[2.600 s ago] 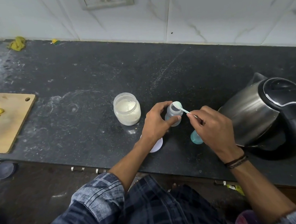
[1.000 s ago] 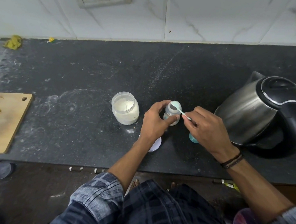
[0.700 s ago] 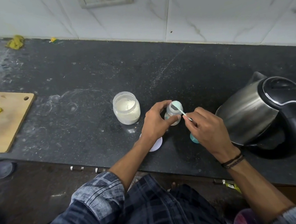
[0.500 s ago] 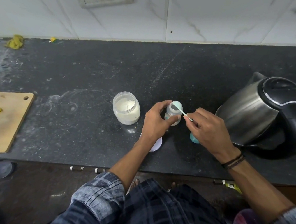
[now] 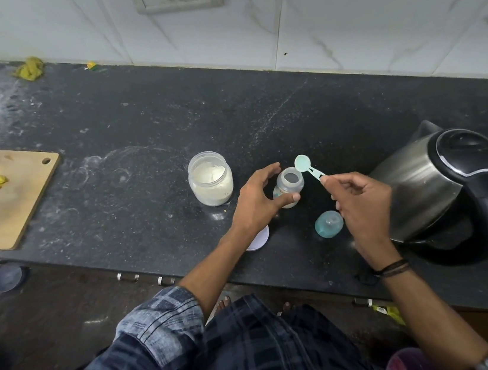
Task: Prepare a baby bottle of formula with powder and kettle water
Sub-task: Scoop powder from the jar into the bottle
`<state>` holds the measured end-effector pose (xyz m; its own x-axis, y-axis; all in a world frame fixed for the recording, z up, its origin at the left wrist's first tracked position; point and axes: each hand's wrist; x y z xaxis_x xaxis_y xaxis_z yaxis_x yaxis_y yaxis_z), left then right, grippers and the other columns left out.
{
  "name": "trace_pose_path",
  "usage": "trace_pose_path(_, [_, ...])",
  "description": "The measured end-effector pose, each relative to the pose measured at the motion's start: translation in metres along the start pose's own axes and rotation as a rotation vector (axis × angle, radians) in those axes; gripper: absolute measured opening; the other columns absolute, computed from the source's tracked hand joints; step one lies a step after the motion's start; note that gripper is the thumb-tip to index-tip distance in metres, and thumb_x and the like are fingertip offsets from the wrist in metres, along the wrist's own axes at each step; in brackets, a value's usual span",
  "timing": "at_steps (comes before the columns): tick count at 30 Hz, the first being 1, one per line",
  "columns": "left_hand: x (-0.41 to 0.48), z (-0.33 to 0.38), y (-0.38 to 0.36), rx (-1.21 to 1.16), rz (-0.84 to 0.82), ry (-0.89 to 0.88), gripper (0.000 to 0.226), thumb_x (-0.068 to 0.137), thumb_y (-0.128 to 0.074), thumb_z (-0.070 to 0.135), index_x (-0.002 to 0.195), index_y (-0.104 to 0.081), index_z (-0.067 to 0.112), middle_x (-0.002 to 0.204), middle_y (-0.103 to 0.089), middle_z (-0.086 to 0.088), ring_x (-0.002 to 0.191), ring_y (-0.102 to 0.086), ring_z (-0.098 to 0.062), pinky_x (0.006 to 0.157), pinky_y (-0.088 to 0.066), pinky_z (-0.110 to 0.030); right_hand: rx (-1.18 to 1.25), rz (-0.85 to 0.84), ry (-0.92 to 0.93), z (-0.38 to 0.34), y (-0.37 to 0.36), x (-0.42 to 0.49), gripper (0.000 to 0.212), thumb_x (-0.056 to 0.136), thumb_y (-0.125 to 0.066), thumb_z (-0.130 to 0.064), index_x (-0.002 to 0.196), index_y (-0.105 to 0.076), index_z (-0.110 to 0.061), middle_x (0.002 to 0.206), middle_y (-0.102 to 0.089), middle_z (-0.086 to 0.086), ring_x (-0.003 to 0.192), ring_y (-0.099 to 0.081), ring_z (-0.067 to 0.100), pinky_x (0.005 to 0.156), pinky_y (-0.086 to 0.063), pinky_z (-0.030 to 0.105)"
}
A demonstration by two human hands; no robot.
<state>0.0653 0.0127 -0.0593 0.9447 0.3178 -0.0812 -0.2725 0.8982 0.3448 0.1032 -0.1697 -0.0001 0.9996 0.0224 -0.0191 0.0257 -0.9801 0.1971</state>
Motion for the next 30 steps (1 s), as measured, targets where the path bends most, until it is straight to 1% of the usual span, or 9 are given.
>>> trace_pose_path(5, [-0.007,-0.005,0.008,0.031,0.016,-0.026,0.077,0.077,-0.088,0.037,0.145,-0.054,0.024,0.143,-0.06,0.009,0.131,-0.053,-0.002,0.114,-0.041,-0.027,0.105,-0.04,-0.072,-0.01,-0.004,0.005,0.006,0.088,-0.08,-0.014,0.083,-0.077,-0.011,0.058,-0.06,0.0,0.046,-0.046,0.007,0.043,-0.037,0.017])
trace_pose_path(9, [-0.02,-0.004,0.019,0.082,0.098,-0.103,0.057,0.085,-0.082,0.038,0.136,-0.061,0.022,0.134,-0.065,0.009,0.125,-0.059,-0.005,0.109,-0.047,-0.029,0.105,-0.108,-0.099,-0.022,-0.015,0.01,0.011,0.089,-0.079,-0.015,0.085,-0.076,-0.005,0.057,-0.058,-0.001,0.044,-0.044,0.006,0.042,-0.035,0.017])
trace_pose_path(14, [-0.041,0.001,0.037,0.137,0.386,-0.339,0.026,0.092,-0.075,0.018,0.117,-0.068,0.015,0.112,-0.066,0.01,0.104,-0.064,-0.01,0.091,-0.054,-0.029,0.087,-0.197,-0.093,-0.035,-0.036,0.013,0.014,0.089,-0.079,-0.017,0.087,-0.078,-0.004,0.057,-0.06,-0.001,0.047,-0.045,0.006,0.047,-0.037,0.015])
trace_pose_path(18, [-0.043,-0.001,0.057,0.193,0.703,-0.498,0.03,0.088,-0.076,0.009,0.114,-0.062,0.017,0.112,-0.059,0.014,0.111,-0.047,0.005,0.091,-0.047,-0.034,0.047,-0.263,-0.086,-0.045,-0.056,0.012,0.013,0.086,-0.081,-0.02,0.087,-0.08,-0.008,0.06,-0.062,0.003,0.049,-0.047,0.007,0.053,-0.04,0.019])
trace_pose_path(19, [-0.042,-0.002,0.063,0.198,0.744,-0.486,0.033,0.087,-0.076,0.009,0.115,-0.061,0.015,0.115,-0.057,0.014,0.115,-0.043,0.007,0.093,-0.046,-0.038,0.029,-0.284,-0.082,-0.049,-0.061,0.012,0.012,0.086,-0.081,-0.021,0.086,-0.08,-0.009,0.06,-0.061,0.003,0.049,-0.046,0.008,0.054,-0.04,0.021])
trace_pose_path(21, [-0.041,-0.007,0.075,0.187,0.761,-0.378,0.04,0.085,-0.079,0.014,0.121,-0.061,0.015,0.124,-0.057,0.007,0.121,-0.042,-0.002,0.098,-0.044,-0.046,-0.017,-0.325,-0.078,-0.055,-0.072,0.012,0.012,0.086,-0.081,-0.022,0.084,-0.08,-0.01,0.059,-0.061,0.001,0.048,-0.044,0.008,0.051,-0.038,0.023])
trace_pose_path(23, [-0.041,-0.014,0.085,0.187,0.728,-0.244,0.055,0.081,-0.082,0.025,0.13,-0.057,0.018,0.131,-0.056,0.002,0.125,-0.042,-0.013,0.105,-0.04,-0.047,-0.096,-0.362,-0.06,-0.061,-0.085,0.013,0.012,0.086,-0.081,-0.024,0.082,-0.08,-0.013,0.058,-0.063,-0.001,0.047,-0.044,0.007,0.051,-0.039,0.024])
trace_pose_path(26, [-0.04,-0.024,0.097,0.241,0.657,-0.104,0.079,0.075,-0.081,0.046,0.143,-0.048,0.022,0.142,-0.049,0.004,0.134,-0.037,-0.017,0.113,-0.033,-0.044,-0.236,-0.437,0.0,-0.067,-0.106,0.017,0.012,0.085,-0.082,-0.027,0.08,-0.081,-0.016,0.056,-0.065,-0.004,0.044,-0.048,0.001,0.053,-0.04,0.023])
trace_pose_path(30, [-0.037,-0.037,0.107,0.283,0.564,-0.003,0.093,0.073,-0.076,0.064,0.15,-0.039,0.028,0.148,-0.046,0.007,0.139,-0.031,-0.015,0.116,-0.031,-0.047,-0.532,-0.518,0.157,-0.077,-0.131,0.024,0.014,0.086,-0.079,-0.031,0.081,-0.081,-0.018,0.068,-0.072,-0.007,0.067,-0.066,0.007,0.069,-0.051,0.028])
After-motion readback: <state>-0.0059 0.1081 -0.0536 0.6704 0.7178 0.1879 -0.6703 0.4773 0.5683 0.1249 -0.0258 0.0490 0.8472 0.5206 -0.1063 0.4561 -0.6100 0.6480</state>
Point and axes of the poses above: each hand's wrist, its own x-axis towards the middle knuckle, its own y-axis out of the back of the hand, z = x × y
